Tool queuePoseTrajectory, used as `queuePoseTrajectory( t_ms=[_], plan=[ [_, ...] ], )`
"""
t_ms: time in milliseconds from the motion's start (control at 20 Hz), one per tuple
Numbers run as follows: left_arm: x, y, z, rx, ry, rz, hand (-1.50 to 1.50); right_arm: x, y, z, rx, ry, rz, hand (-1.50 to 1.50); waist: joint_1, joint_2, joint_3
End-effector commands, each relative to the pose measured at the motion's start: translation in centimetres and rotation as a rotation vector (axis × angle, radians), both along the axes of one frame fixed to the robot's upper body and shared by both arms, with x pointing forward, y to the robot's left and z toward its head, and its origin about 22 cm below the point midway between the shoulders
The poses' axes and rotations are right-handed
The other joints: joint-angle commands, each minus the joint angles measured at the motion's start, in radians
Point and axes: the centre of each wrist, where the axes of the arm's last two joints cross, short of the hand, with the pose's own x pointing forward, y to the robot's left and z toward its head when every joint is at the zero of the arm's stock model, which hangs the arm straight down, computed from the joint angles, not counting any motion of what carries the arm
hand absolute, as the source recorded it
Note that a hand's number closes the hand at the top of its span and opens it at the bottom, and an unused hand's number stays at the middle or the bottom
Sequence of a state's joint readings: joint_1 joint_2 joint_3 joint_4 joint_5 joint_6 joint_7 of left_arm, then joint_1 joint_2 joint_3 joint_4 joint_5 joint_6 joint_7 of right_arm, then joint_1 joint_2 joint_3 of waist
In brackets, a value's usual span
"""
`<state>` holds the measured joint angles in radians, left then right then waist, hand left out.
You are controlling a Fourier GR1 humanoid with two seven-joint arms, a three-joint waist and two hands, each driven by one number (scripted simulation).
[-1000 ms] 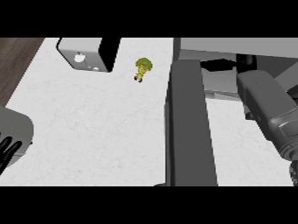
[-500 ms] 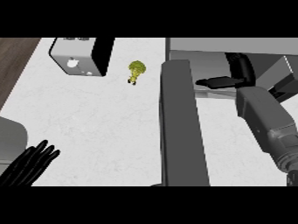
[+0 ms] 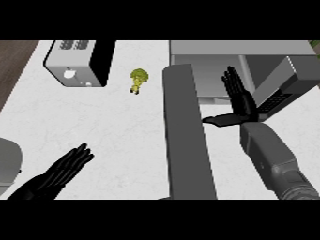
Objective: Pick up the milk, place it into the microwave and close the microwave
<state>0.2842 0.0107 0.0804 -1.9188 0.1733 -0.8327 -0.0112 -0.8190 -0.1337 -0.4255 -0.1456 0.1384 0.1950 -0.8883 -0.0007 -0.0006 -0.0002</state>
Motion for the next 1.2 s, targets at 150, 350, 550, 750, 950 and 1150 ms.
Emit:
queuePoseTrajectory(
  t_ms=[150,350,550,750,950,1150],
  plan=[
    [2.5,-2.3,-1.9,0.028,-0.008,-0.019,1.50,-5.9,1.1,-5.8,-0.025,0.078,0.020,-1.50,-0.040,-0.015,-0.003],
    [4.1,-4.5,-2.6,0.074,-0.008,-0.028,1.50,-9.2,-2.5,-7.7,-0.076,0.105,-0.018,-1.50,-0.051,-0.015,-0.004],
    [4.2,-4.8,-2.9,0.129,0.008,-0.007,1.50,-12.1,-5.8,-8.4,-0.082,0.100,-0.063,-1.50,-0.065,-0.021,-0.006],
    [6.3,-6.9,-3.6,0.195,-0.010,-0.100,1.50,-16.0,-9.2,-8.9,-0.056,0.073,-0.114,-1.50,-0.061,-0.013,-0.005],
    [7.3,-7.9,-4.3,0.239,-0.059,-0.123,1.50,-19.4,-10.6,-8.7,-0.055,0.069,-0.141,-1.50,-0.060,-0.012,-0.006],
    [6.7,-12.0,-5.7,0.234,-0.073,-0.153,1.50,-22.2,-13.4,-6.8,-0.060,0.031,-0.145,-1.50,-0.060,-0.009,-0.006]
  ],
)
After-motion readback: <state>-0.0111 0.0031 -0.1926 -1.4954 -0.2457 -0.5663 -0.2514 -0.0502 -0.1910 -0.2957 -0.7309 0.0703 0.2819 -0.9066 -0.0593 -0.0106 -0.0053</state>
